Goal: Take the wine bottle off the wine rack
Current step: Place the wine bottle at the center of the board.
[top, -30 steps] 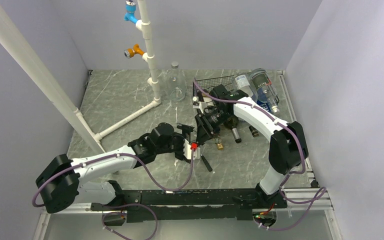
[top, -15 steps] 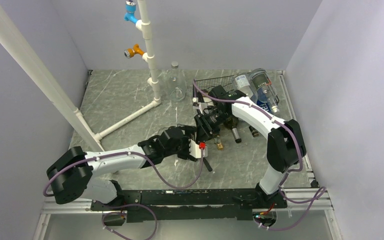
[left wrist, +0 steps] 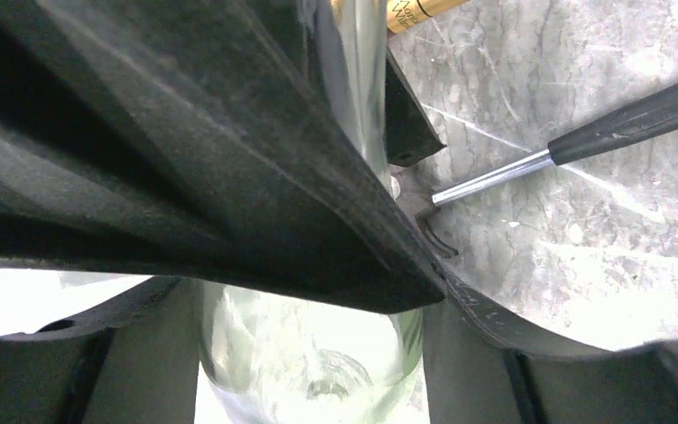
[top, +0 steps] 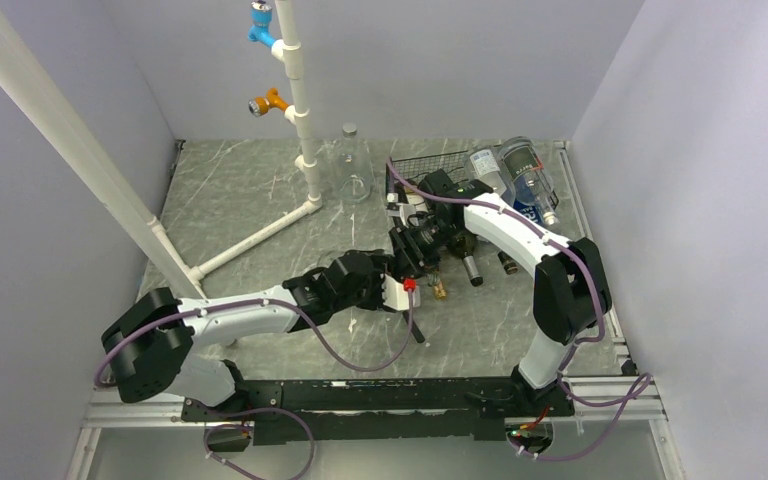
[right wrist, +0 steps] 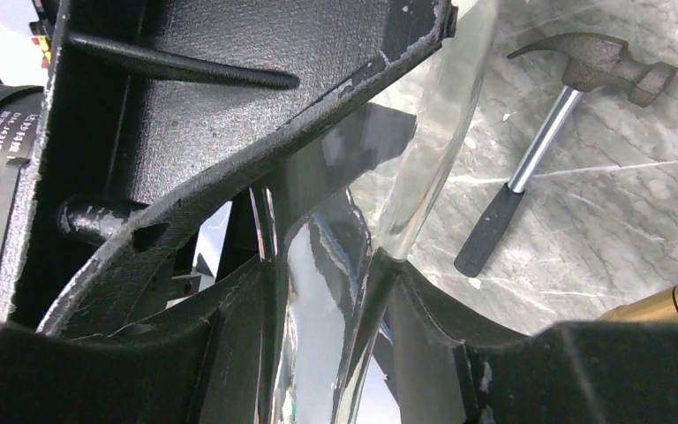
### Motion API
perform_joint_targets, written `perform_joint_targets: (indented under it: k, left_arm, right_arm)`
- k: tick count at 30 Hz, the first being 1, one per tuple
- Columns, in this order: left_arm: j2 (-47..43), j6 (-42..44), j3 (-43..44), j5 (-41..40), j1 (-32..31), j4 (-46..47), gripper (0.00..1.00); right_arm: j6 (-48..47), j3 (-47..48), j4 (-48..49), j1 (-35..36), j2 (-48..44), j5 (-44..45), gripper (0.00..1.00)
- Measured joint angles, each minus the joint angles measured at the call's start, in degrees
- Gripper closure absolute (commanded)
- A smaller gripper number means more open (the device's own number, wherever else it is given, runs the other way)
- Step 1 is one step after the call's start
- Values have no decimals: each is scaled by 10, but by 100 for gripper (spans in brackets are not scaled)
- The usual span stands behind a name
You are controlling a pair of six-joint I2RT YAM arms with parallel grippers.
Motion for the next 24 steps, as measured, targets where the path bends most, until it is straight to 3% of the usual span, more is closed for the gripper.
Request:
perform_joint_targets:
  k: [2, 6, 15, 24]
  left_arm:
    - [3, -4, 5, 0, 0, -7, 84]
    - [5, -7, 11, 2, 0, -15, 100]
    - [5, -30, 13, 10, 1, -24, 100]
    - [5, -54, 13, 18, 1, -29, 100]
  right_arm:
    - [3, 0, 0, -1, 0, 1, 84]
    - [3, 0, -1, -1, 0, 1, 69]
    - [-2, 0, -2, 0, 0, -16, 35]
    - [-15, 0, 11, -12, 0, -19, 16]
